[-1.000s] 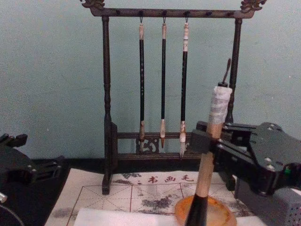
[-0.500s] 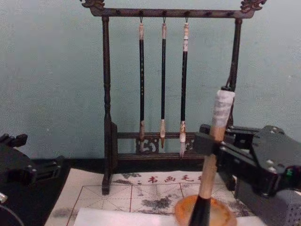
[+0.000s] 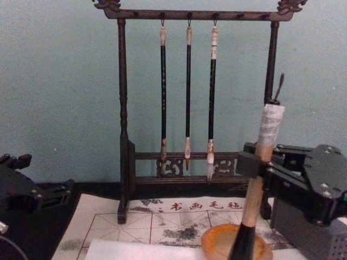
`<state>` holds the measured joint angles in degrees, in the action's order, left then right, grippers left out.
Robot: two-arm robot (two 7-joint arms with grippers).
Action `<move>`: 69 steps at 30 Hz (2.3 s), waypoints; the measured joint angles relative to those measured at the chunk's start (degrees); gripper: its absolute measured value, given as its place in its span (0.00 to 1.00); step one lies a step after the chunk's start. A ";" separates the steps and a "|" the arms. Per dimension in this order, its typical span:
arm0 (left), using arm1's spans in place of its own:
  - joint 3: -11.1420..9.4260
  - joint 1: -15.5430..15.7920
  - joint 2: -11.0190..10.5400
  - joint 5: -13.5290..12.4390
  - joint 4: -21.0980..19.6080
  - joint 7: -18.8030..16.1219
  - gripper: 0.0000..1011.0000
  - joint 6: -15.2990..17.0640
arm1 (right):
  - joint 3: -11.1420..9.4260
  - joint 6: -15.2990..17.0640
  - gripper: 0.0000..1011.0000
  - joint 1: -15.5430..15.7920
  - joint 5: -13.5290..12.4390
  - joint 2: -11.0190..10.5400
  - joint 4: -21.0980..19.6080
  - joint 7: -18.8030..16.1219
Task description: Pick up the brush from the inkstone, write on the paper, then place the brush back to its original position.
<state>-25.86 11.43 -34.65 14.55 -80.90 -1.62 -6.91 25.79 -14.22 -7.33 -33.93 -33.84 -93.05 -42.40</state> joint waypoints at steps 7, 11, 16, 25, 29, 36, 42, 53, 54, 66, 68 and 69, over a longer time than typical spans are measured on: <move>0.00 0.00 0.00 0.00 0.00 0.00 0.99 0.00 | -0.80 -0.07 0.20 0.77 -0.01 -0.50 -0.36 0.39; 0.00 0.00 0.00 0.00 0.00 0.00 0.99 0.00 | -1.28 -0.12 0.20 1.20 0.06 -0.75 -0.52 0.73; 0.00 0.00 0.00 0.00 0.00 0.00 0.99 0.00 | -1.90 -0.15 0.20 1.74 0.12 -1.02 -0.81 1.04; 0.00 0.00 0.00 0.00 0.00 0.00 0.99 0.00 | -3.01 -0.39 0.20 2.85 0.00 -1.59 -1.58 1.30; 0.00 0.00 0.00 0.00 0.00 0.00 0.99 0.00 | -3.55 -0.45 0.20 3.46 -0.09 -1.88 -1.92 1.48; 0.00 0.00 0.00 0.00 0.00 0.00 0.99 0.00 | -4.53 -0.54 0.20 4.85 -0.48 -2.47 -2.76 1.70; 0.00 0.00 0.00 0.00 0.00 0.00 0.99 0.00 | -5.27 -0.62 0.20 5.86 -0.50 -2.80 -3.45 2.00; 0.00 0.00 0.00 0.00 0.00 0.00 0.99 0.00 | -6.74 -1.05 0.20 7.76 -0.06 -3.46 -4.58 2.69; 0.00 0.00 0.00 0.00 0.00 0.00 0.99 0.00 | -6.85 -1.08 0.20 7.89 -0.02 -3.50 -4.65 2.75; 0.00 0.00 0.00 0.00 0.00 0.00 0.99 0.00 | -8.44 -1.41 0.20 9.58 0.52 -3.81 -5.42 3.48; 0.00 0.00 0.00 0.00 0.00 0.00 0.99 0.00 | -8.59 -1.44 0.20 9.69 0.58 -3.82 -5.44 3.50; 0.00 0.00 0.00 0.00 0.00 0.00 0.99 0.00 | -8.72 -1.44 0.20 9.77 0.61 -3.81 -5.50 3.51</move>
<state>-25.86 11.43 -34.65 14.55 -80.90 -1.62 -6.91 17.07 -15.66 2.44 -33.32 -37.65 -98.55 -38.89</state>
